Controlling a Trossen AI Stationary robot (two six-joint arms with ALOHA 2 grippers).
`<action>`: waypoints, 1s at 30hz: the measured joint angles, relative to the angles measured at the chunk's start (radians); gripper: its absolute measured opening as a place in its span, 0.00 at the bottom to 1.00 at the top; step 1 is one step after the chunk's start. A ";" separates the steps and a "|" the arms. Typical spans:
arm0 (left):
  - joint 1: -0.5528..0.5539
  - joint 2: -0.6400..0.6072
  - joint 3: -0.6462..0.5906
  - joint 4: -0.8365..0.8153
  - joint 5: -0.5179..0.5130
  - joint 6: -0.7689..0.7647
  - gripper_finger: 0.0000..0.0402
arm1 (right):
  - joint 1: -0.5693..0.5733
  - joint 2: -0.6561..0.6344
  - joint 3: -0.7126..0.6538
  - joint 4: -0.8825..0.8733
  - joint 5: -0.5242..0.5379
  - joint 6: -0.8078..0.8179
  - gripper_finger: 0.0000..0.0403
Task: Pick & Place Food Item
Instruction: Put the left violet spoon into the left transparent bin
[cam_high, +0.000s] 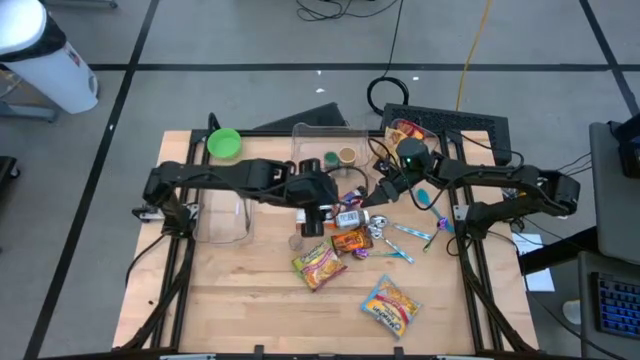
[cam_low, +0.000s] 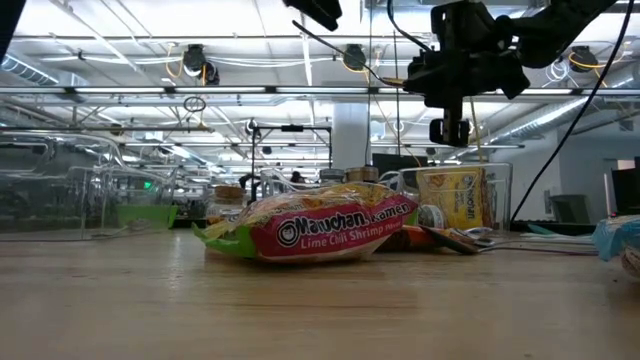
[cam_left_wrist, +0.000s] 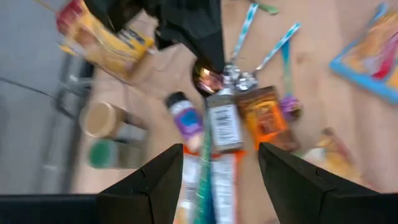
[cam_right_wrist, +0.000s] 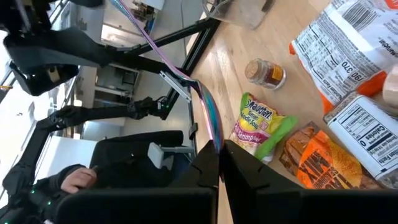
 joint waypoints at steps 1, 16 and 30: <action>0.003 0.020 0.028 -0.015 -0.006 0.034 0.54 | 0.000 0.000 0.000 0.005 0.000 0.008 0.00; 0.042 0.176 0.219 -0.210 -0.014 0.105 0.54 | 0.000 0.000 0.000 0.037 0.005 0.010 0.00; 0.045 0.176 0.226 -0.218 -0.029 0.111 0.38 | 0.000 0.000 0.000 0.080 0.005 0.016 0.00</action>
